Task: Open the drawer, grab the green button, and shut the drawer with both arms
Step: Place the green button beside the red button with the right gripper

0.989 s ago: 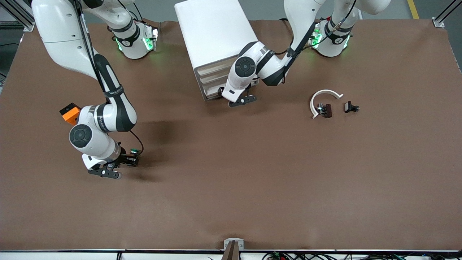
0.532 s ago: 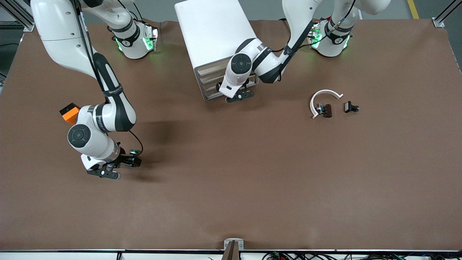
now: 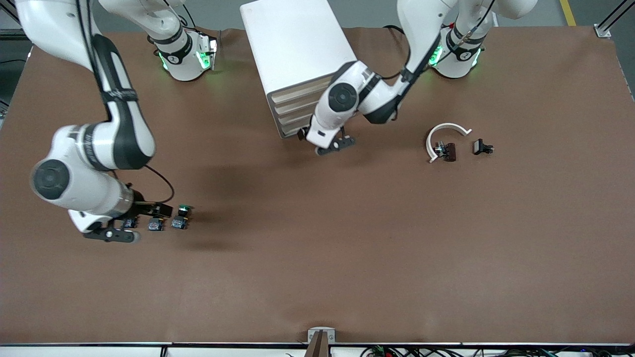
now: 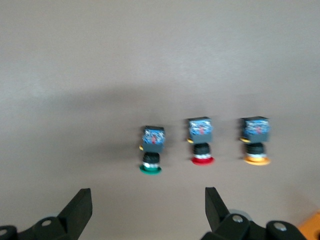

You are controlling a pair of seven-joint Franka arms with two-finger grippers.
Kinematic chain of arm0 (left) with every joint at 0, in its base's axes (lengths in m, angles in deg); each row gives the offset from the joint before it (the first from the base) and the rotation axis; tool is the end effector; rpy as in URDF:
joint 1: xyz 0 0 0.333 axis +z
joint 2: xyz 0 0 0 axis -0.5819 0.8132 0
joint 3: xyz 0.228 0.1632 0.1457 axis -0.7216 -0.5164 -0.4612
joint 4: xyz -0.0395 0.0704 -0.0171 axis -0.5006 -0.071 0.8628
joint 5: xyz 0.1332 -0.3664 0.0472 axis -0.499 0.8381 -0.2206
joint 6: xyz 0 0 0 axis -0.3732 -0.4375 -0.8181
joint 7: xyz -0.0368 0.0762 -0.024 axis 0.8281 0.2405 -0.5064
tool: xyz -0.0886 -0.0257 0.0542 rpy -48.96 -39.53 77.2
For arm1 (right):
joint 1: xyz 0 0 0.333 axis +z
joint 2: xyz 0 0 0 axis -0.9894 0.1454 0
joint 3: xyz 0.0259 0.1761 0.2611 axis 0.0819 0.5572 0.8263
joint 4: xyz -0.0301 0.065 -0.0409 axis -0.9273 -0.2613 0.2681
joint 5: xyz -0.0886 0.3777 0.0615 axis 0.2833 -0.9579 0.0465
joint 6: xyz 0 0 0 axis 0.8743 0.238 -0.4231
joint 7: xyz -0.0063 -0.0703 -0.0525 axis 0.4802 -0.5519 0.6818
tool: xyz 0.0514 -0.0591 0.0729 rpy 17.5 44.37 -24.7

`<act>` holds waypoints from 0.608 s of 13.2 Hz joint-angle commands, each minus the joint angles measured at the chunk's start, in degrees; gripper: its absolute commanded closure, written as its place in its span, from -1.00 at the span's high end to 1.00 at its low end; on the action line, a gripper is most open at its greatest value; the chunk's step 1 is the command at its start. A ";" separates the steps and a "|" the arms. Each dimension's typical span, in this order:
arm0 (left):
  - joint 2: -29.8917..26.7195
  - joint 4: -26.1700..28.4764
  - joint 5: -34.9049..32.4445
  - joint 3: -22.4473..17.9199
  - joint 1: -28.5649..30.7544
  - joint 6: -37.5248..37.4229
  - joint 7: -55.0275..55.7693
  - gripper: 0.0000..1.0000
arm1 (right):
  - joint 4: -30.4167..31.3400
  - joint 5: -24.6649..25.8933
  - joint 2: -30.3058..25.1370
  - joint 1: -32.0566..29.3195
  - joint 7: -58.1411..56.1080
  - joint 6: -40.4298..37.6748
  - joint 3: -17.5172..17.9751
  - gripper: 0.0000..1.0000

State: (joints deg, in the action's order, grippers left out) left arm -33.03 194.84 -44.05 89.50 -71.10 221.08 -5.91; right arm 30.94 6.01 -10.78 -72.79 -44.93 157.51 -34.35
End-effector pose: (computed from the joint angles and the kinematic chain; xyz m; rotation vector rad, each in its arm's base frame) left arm 0.4318 -0.4782 0.2508 2.8515 0.6443 -0.3586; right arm 0.6601 0.0454 0.3814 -3.1286 0.1527 0.1238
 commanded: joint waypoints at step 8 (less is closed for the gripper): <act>-4.00 -11.57 -24.48 0.18 20.99 -11.82 -7.35 1.00 | -19.47 6.72 -1.35 -2.43 -2.04 -21.47 -0.05 1.00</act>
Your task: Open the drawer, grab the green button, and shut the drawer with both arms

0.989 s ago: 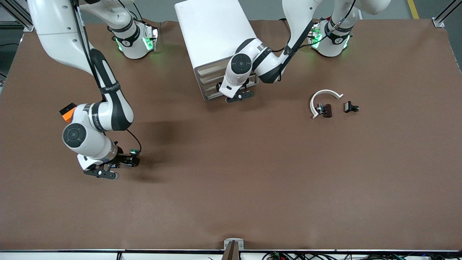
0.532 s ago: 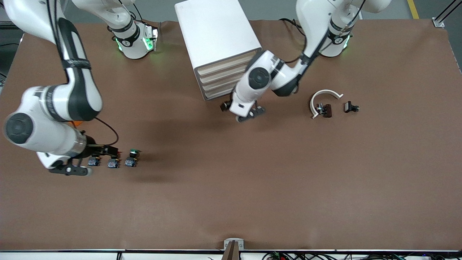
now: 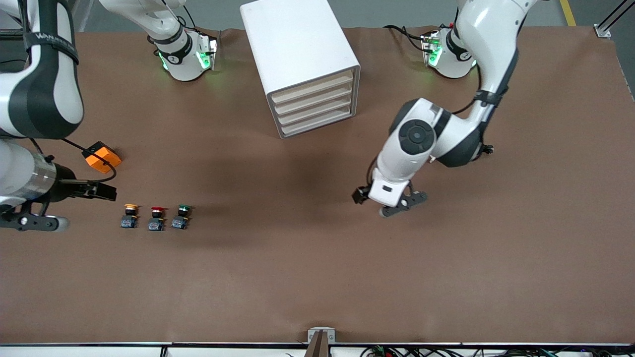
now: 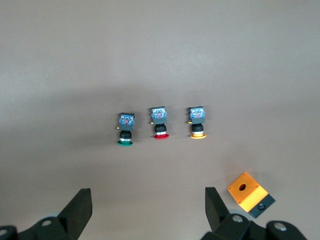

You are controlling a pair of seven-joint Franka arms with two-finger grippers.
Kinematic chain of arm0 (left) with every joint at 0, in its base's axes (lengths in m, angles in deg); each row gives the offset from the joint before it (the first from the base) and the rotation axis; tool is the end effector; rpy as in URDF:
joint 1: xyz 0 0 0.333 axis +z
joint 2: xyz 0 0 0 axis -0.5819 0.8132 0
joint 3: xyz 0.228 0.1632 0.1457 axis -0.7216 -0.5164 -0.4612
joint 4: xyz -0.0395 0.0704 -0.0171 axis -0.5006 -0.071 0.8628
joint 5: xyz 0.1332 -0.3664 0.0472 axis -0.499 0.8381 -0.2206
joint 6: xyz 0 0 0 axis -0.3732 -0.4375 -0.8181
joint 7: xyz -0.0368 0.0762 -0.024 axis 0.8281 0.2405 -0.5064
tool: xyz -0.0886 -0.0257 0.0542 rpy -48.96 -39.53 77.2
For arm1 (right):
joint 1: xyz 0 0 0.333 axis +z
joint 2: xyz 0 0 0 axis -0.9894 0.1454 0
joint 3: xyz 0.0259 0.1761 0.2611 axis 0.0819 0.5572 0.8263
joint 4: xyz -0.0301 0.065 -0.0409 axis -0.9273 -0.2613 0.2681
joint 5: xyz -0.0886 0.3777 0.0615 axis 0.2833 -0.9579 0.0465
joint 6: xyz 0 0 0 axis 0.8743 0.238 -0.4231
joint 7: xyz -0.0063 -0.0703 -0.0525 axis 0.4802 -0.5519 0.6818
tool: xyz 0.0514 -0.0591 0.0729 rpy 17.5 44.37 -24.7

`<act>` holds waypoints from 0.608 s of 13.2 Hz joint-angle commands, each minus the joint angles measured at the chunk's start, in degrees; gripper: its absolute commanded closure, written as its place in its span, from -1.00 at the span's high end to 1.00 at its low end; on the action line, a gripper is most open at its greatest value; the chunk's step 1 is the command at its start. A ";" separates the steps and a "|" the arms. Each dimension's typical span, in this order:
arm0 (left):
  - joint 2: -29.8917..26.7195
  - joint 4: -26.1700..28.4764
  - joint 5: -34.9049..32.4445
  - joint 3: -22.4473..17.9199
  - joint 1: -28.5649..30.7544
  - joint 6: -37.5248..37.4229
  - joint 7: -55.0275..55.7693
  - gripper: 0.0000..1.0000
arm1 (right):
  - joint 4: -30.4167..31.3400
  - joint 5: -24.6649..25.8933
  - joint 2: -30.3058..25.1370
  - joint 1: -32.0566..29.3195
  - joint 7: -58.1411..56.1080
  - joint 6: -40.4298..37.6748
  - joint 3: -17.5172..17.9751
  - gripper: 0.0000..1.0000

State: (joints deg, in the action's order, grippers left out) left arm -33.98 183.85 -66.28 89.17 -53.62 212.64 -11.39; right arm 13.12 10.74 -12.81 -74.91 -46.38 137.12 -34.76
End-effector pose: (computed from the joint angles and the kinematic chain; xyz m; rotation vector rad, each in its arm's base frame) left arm 0.5981 -0.3313 0.3311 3.0029 0.5957 0.0726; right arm 0.6608 0.0149 0.5228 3.0683 -0.1404 -0.1291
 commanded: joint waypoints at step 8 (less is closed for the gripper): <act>-12.45 -10.09 -1.37 2.43 15.64 -19.39 -5.90 1.00 | -2.44 -2.66 -6.07 -5.48 -7.86 -7.84 0.63 1.00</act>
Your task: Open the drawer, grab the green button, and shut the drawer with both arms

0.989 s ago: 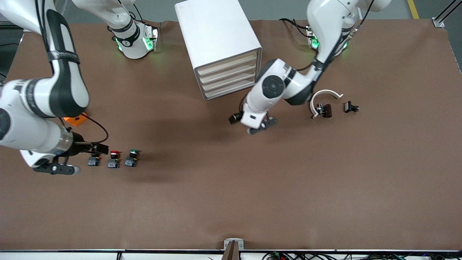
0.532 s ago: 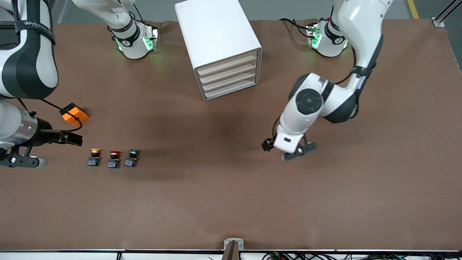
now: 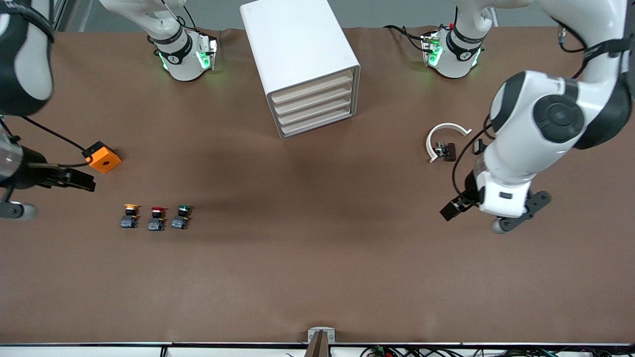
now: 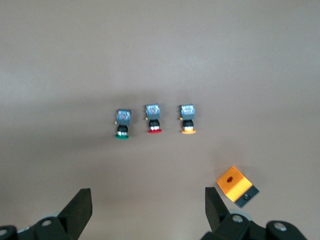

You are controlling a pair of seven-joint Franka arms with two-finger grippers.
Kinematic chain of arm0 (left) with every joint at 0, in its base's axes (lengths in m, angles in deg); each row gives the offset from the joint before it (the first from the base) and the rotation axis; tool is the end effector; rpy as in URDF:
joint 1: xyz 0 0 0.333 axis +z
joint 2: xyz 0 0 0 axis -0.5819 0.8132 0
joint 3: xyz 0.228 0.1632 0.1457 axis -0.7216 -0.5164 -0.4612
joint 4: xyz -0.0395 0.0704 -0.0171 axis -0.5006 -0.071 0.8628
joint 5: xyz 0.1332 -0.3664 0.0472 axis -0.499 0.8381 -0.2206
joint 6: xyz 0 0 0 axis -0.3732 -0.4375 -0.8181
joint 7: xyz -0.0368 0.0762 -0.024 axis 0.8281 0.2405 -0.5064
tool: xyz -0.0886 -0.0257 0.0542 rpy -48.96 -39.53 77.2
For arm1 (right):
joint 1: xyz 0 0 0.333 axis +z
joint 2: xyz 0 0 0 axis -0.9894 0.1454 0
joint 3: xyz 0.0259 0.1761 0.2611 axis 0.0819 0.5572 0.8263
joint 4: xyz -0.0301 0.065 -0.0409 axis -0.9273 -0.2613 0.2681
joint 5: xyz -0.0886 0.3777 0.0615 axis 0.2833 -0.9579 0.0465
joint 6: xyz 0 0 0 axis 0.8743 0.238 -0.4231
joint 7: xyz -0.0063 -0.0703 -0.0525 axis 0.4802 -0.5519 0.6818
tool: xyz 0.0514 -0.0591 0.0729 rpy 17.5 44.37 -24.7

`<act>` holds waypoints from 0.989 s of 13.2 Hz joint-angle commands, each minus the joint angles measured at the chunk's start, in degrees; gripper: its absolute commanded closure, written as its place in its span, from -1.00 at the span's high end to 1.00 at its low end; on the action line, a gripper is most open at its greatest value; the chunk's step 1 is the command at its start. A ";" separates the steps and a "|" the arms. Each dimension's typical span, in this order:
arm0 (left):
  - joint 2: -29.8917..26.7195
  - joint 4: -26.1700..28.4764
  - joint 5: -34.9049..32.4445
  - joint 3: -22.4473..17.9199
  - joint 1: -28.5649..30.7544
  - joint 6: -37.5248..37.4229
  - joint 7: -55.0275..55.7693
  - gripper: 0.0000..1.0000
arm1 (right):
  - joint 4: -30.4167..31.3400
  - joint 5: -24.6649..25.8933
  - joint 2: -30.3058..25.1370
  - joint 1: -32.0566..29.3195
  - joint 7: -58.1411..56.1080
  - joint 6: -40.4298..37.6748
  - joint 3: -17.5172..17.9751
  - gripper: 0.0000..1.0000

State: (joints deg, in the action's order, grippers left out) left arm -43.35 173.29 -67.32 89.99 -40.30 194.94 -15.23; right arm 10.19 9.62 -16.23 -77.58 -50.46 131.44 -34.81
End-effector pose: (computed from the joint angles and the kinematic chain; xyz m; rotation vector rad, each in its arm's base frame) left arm 0.6477 -0.1823 0.4993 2.9762 0.8429 0.1867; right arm 0.6393 -0.0143 0.5774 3.1007 -0.1100 -0.1186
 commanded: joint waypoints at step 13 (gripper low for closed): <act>-21.29 4.51 4.06 -5.40 6.38 -25.77 -43.51 1.00 | 20.88 -1.62 -23.84 -3.36 -4.07 2.13 0.67 1.00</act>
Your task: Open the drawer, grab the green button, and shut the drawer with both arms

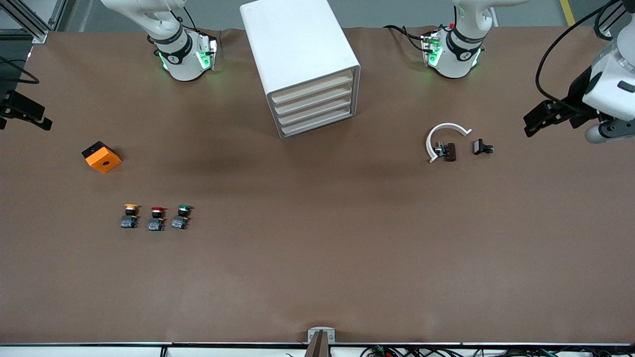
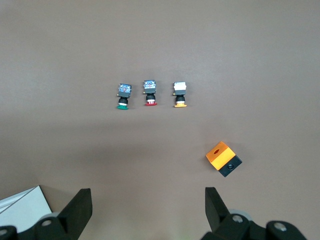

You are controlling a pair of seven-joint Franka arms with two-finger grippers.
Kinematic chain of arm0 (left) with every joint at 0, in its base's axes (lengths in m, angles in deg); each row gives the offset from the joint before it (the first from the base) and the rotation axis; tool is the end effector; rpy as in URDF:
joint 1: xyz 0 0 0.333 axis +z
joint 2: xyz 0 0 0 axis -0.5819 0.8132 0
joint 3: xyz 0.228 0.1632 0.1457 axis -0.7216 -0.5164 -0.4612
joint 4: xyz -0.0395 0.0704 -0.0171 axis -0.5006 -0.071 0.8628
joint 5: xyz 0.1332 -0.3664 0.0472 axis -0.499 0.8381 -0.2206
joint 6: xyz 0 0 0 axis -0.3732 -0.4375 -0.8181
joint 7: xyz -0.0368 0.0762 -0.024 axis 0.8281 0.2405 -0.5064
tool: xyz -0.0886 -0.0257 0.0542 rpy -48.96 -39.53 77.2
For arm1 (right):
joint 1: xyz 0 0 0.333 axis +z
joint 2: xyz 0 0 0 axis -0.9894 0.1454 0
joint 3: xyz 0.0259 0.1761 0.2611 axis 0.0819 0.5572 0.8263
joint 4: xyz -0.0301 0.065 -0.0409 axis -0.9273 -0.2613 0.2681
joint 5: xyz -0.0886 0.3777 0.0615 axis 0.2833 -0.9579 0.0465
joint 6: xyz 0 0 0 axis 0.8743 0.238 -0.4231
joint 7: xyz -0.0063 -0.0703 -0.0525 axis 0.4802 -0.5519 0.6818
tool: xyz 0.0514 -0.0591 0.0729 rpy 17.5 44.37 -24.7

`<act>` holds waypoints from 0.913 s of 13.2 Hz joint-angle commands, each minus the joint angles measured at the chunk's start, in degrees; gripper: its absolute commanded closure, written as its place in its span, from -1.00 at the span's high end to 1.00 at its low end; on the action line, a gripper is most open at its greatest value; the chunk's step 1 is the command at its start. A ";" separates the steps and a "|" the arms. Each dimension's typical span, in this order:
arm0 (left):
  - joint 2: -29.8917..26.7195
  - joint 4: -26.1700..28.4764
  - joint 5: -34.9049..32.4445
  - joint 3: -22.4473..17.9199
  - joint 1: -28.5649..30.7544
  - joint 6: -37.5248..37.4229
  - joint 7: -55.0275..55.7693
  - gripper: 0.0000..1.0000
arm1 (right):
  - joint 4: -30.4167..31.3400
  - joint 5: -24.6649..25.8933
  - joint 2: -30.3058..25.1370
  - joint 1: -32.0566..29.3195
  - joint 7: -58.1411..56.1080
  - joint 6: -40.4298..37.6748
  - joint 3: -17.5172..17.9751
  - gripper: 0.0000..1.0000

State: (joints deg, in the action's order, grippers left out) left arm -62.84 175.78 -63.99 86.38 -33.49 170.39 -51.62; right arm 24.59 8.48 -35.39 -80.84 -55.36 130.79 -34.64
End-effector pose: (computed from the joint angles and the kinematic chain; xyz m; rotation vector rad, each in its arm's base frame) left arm 0.5421 -0.0680 0.6425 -3.0772 -0.1822 0.0100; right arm 0.5374 -0.0496 0.6565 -3.1208 0.0653 0.0081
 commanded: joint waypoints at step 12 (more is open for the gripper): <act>-8.13 8.36 4.25 -4.18 -1.57 0.35 -9.20 1.00 | 7.36 -0.40 -5.83 -0.44 1.72 2.96 1.02 1.00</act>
State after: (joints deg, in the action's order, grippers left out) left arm -70.02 183.10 -60.70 82.75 -34.81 169.87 -60.36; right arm 29.66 8.45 -39.13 -80.39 -51.73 132.78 -33.86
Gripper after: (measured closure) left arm 0.000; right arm 0.000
